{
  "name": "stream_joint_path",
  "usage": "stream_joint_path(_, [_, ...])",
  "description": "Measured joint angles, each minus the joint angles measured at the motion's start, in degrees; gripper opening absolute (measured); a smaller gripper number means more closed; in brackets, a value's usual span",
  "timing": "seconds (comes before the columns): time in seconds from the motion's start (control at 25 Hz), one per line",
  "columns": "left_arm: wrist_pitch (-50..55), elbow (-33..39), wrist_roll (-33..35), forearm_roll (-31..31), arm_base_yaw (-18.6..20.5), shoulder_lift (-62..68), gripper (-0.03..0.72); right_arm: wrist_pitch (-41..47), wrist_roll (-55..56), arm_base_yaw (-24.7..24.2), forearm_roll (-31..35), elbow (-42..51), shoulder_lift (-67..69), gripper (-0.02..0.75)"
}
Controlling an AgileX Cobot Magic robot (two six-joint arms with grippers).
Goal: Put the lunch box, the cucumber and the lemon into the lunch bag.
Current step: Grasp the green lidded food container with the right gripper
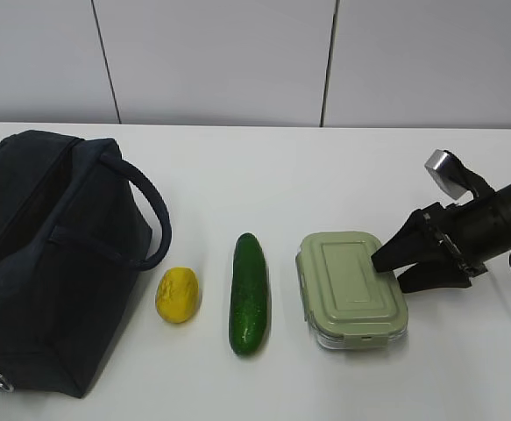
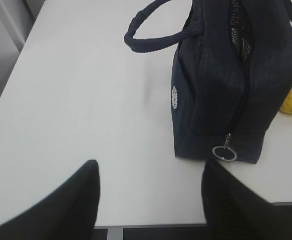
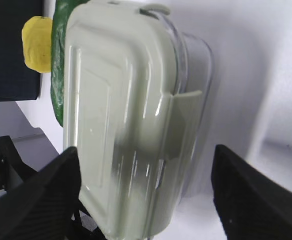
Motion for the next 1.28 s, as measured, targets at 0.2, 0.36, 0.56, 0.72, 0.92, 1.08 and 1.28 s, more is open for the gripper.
stream_joint_path(0.2, [0.0,0.0,0.0,0.0,0.0,0.0,0.447,0.0,-1.6,0.0,0.2,-0.1,1.0,0.604])
stream_joint_path(0.36, [0.0,0.0,0.0,0.0,0.0,0.0,0.447,0.0,-4.4,0.0,2.9,-0.3,1.1,0.599])
stream_joint_path(0.56, [0.0,0.0,0.0,0.0,0.0,0.0,0.447,0.0,-5.6,0.0,4.0,-0.3,1.9,0.598])
stream_joint_path(0.72, [0.0,0.0,0.0,0.0,0.0,0.0,0.447,0.0,-6.9,0.0,4.2,-0.3,2.0,0.596])
stream_joint_path(0.92, [0.0,0.0,0.0,0.0,0.0,0.0,0.447,0.0,-7.5,0.0,4.1,-0.3,2.0,0.592])
stream_joint_path(1.08, [0.0,0.0,0.0,0.0,0.0,0.0,0.447,0.0,-7.5,0.0,4.1,-0.3,2.0,0.591])
stream_joint_path(1.28, [0.0,0.0,0.0,0.0,0.0,0.0,0.447,0.0,-7.6,0.0,4.1,-0.3,2.7,0.591])
